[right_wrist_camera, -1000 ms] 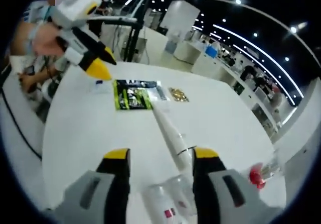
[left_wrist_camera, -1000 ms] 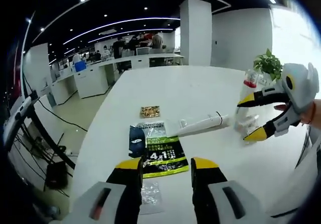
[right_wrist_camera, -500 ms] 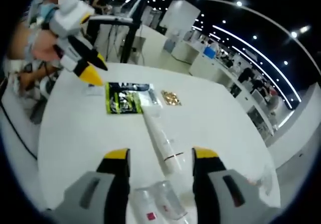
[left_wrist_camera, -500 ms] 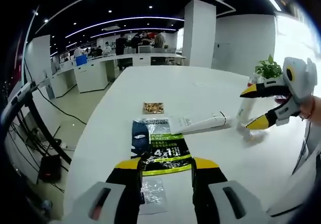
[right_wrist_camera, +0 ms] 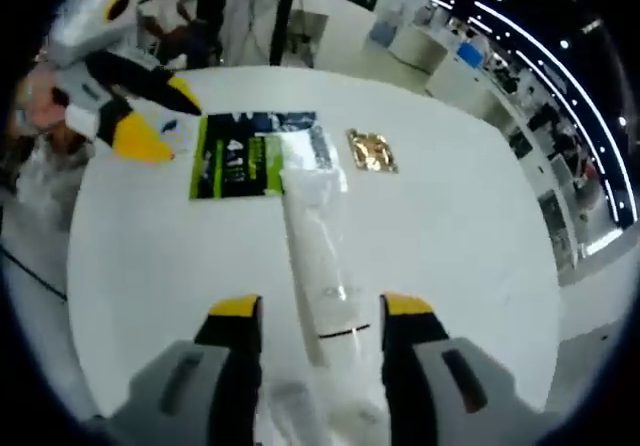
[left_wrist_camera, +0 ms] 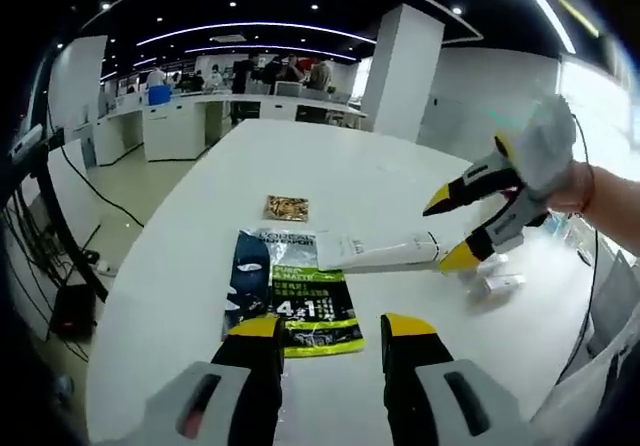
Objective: Arrange the skincare products in the storage area until every visible bottle or jar stands upright without overlapping.
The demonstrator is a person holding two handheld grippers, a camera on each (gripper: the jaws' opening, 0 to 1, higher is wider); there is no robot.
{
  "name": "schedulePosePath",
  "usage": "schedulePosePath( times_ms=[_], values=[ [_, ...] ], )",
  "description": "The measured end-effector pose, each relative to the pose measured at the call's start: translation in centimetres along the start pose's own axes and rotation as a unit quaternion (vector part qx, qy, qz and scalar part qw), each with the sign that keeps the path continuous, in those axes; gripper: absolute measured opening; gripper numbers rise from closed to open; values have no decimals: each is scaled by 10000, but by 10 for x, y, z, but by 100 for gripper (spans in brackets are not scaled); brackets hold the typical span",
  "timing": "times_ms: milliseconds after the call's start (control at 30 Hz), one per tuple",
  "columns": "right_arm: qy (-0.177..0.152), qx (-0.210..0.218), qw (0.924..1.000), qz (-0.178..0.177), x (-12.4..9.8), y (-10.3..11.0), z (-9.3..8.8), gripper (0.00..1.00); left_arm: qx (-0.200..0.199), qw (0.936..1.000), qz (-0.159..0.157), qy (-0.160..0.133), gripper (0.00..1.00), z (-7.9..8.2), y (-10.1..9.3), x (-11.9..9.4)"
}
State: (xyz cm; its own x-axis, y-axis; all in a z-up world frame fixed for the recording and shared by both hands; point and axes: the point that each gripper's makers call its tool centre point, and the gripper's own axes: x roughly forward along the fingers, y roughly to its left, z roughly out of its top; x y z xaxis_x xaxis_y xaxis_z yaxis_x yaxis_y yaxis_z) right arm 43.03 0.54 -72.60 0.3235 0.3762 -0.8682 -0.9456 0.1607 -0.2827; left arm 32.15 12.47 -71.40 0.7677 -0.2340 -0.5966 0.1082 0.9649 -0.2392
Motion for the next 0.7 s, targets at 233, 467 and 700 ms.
schedulePosePath(
  times_ms=[233, 467, 700],
  values=[
    [625, 106, 9973, 379, 18, -12, -18, 45, 9, 9999, -6, 159, 39, -13, 3, -1],
    [845, 214, 9927, 830, 32, -2, -23, 36, -51, 9998, -130, 133, 39, -10, 8, 2],
    [975, 14, 9892, 1092, 31, 4, -23, 29, 38, 9989, -419, 228, 39, -7, 3, 10]
  ],
)
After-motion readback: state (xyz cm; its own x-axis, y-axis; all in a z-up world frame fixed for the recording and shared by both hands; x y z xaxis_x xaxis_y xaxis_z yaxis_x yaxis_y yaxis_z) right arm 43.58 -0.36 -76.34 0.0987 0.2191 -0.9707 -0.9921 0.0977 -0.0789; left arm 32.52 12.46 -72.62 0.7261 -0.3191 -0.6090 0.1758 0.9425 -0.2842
